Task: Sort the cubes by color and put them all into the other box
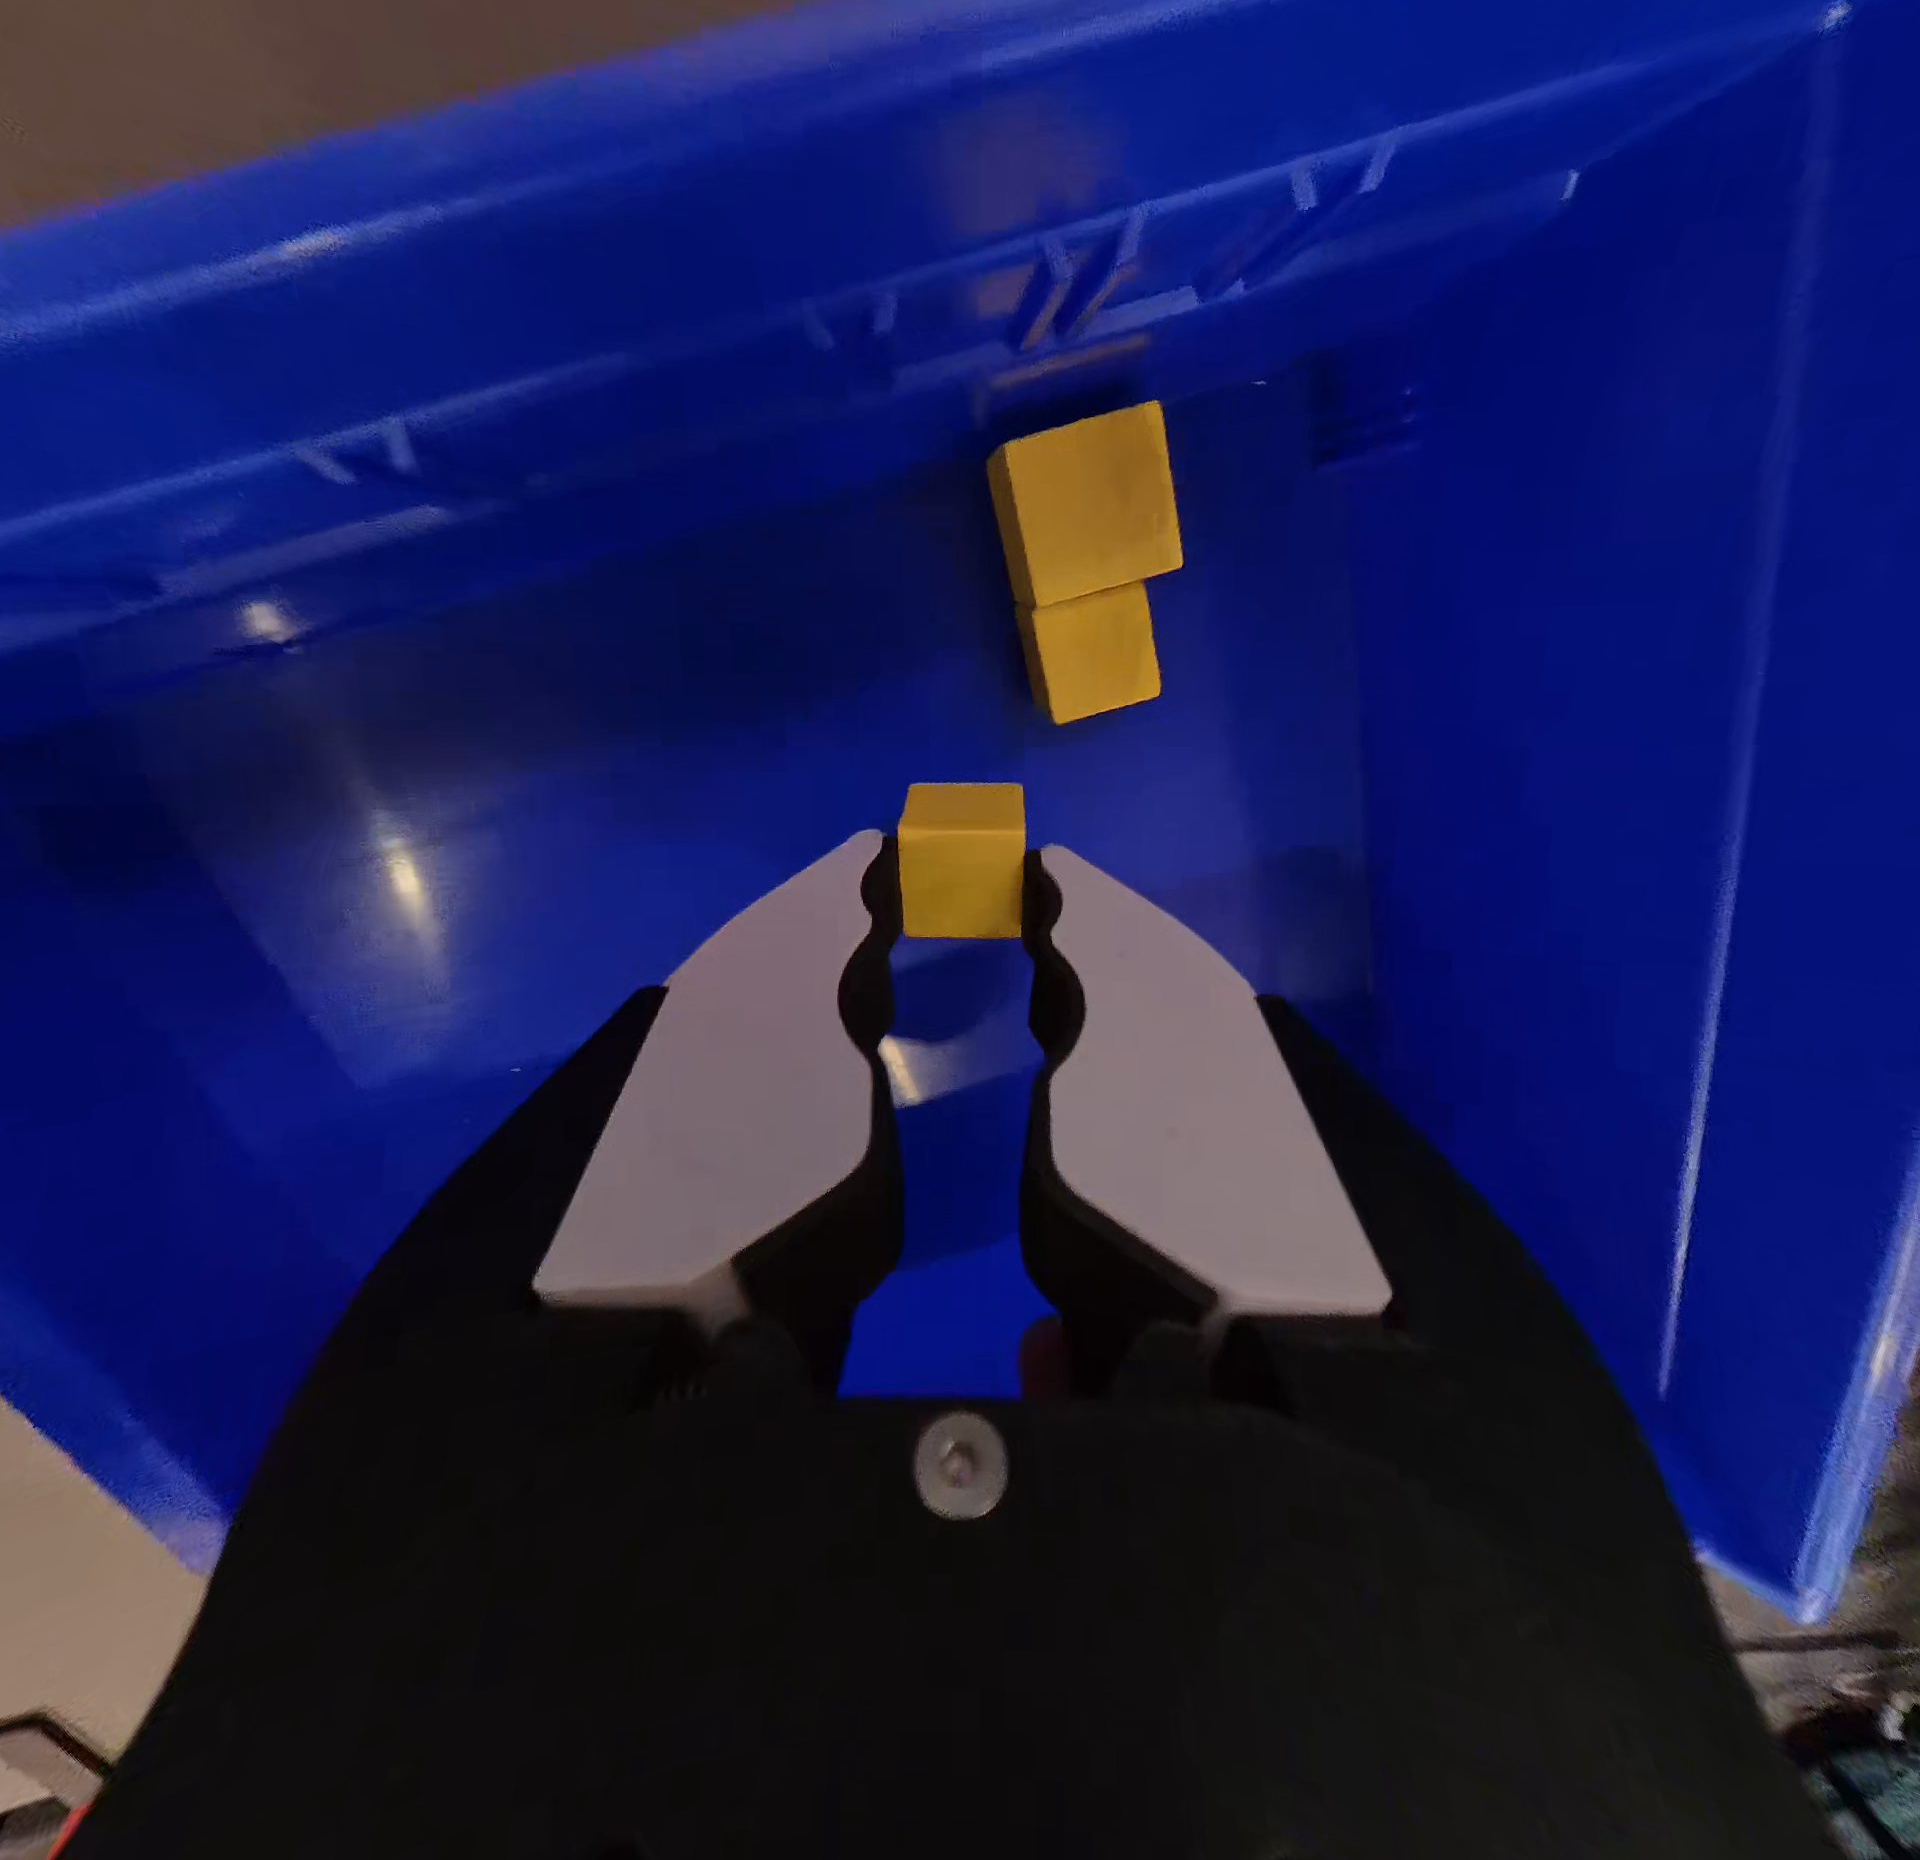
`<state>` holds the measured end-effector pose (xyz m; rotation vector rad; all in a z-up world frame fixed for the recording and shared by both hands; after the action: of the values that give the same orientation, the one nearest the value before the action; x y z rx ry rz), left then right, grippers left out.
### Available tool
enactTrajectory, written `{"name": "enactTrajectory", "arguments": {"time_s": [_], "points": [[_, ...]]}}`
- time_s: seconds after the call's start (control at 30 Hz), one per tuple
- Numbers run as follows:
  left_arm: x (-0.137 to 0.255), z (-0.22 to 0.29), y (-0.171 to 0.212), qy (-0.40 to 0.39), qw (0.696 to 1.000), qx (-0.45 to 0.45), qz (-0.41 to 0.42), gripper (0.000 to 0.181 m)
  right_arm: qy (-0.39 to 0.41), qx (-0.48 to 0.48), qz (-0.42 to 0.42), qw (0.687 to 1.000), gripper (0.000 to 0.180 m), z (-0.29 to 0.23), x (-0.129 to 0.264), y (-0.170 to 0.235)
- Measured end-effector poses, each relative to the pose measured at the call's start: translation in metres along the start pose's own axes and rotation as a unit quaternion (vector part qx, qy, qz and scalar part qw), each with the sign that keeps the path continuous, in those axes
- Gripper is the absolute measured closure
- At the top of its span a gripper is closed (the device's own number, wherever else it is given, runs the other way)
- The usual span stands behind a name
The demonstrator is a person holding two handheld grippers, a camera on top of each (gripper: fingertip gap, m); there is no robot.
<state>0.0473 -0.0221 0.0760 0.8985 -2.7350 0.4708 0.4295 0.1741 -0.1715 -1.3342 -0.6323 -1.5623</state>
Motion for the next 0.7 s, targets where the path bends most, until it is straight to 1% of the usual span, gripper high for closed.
{"name": "enactTrajectory", "arguments": {"time_s": [0.03, 0.27, 0.47, 0.7], "points": [[0.0, 0.0, 0.001, 0.0, 1.0, 0.001, -0.001, 0.181, 0.001, 0.008, -0.005, 1.0, 0.157, 0.002, -0.003, 0.001], [-0.004, 0.0, 0.005, 0.005, 1.0, 0.001, -0.004, 0.181, -0.011, 0.038, 0.003, 0.999, 0.157, 0.013, -0.011, -0.002], [-0.011, 0.003, 0.01, 0.015, 1.0, 0.001, -0.014, 0.181, -0.011, 0.061, -0.018, 0.998, 0.157, 0.019, -0.021, -0.004], [-0.017, 0.006, 0.011, 0.025, 1.0, -0.001, -0.017, 0.181, -0.027, 0.081, -0.023, 0.996, 0.157, 0.021, -0.03, -0.01]]}}
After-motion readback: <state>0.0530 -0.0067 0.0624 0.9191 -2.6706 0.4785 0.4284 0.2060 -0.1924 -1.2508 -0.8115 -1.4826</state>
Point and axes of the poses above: each gripper's, where its closed fingertips meet, x back along the fingers, y out of its underside, z = x × y across the jaws, the point moved 4 cm from there along x, back along the fingers, and after that the axes turned 11 degrees about y, right-handed, at the moved point
